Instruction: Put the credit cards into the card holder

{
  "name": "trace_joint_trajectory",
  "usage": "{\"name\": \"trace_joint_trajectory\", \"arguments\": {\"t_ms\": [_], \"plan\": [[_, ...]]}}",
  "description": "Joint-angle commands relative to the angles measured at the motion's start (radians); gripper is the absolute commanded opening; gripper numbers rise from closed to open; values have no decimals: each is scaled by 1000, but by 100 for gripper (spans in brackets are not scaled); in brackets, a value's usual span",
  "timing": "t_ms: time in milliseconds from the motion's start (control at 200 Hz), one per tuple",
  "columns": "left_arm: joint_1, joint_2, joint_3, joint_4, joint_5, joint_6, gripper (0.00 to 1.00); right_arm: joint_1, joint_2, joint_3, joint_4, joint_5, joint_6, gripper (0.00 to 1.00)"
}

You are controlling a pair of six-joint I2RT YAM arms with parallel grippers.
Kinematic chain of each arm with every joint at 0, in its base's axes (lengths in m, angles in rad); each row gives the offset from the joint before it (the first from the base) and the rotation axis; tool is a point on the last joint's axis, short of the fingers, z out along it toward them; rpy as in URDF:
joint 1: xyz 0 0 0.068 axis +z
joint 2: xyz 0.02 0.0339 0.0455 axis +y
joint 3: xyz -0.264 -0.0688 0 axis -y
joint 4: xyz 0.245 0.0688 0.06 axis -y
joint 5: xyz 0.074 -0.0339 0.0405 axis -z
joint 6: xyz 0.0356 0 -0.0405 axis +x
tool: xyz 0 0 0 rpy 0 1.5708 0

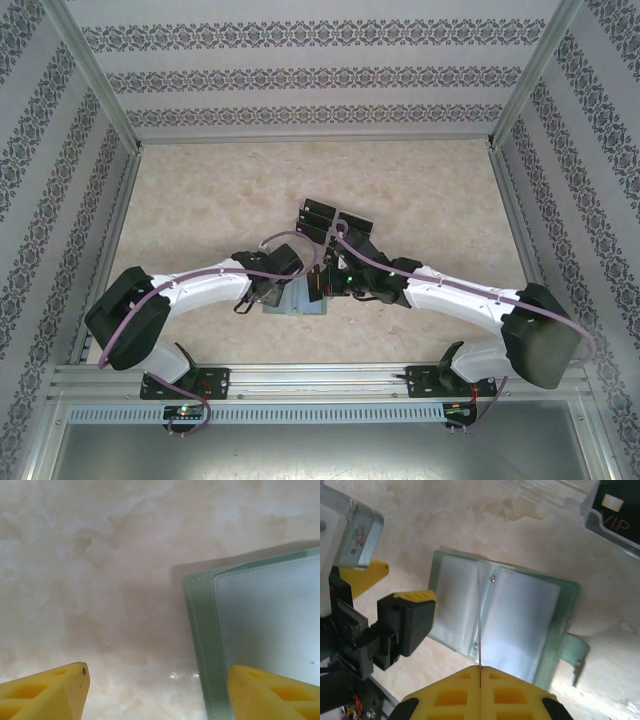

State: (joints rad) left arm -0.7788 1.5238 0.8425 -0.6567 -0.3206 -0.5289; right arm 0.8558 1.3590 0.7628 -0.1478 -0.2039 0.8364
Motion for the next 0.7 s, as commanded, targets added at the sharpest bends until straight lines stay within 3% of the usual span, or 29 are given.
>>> {"name": "trace_joint_trajectory", "arguments": {"t_ms": [0, 245, 415, 694], "plan": [[-11, 5, -11, -66, -43, -38, 74, 13, 28, -21, 122, -21, 54, 0], [-11, 11, -36, -52, -38, -55, 74, 24, 77, -58, 245, -34, 88, 0], [-11, -75, -15, -53, -28, -45, 74, 29, 96, -77, 265, -20, 97, 0], [-14, -77, 39, 47, 67, 7, 75, 28, 112, -136, 286, 3, 108, 0]]}}
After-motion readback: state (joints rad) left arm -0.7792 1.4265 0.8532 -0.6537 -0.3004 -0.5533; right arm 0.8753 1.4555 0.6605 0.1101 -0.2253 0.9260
